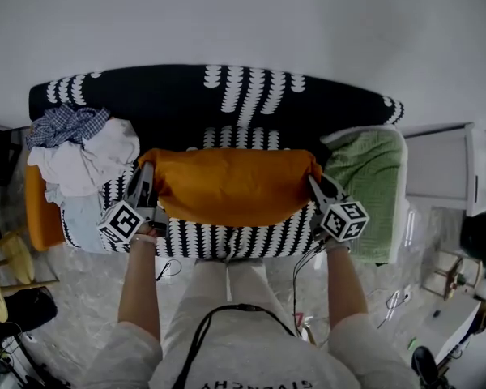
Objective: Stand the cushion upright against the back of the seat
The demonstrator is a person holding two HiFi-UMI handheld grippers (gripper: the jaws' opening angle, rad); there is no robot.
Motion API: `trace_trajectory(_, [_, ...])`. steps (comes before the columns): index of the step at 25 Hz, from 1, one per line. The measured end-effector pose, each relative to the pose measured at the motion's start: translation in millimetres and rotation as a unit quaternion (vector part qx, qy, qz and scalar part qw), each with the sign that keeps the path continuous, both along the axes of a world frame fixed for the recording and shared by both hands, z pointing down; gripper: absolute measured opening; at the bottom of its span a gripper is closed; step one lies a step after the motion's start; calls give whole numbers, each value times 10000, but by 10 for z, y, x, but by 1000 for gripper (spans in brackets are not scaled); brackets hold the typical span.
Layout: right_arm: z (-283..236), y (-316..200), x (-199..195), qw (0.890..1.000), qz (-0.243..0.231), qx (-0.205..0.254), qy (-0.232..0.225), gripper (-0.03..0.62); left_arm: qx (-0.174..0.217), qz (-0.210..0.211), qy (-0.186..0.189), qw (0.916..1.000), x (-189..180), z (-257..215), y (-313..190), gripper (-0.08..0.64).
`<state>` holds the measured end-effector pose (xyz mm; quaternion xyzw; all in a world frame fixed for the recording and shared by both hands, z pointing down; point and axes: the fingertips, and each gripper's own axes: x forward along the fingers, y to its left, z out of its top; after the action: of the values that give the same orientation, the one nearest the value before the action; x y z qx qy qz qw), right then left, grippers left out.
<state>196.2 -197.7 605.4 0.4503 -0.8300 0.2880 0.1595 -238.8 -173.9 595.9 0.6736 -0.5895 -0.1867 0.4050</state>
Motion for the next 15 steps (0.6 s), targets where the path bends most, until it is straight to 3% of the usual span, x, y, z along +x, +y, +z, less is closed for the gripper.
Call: trace_trajectory(15, [-75, -663, -85, 9998, 94, 159, -100, 67, 315, -194, -171, 9992, -104, -237, -713, 61])
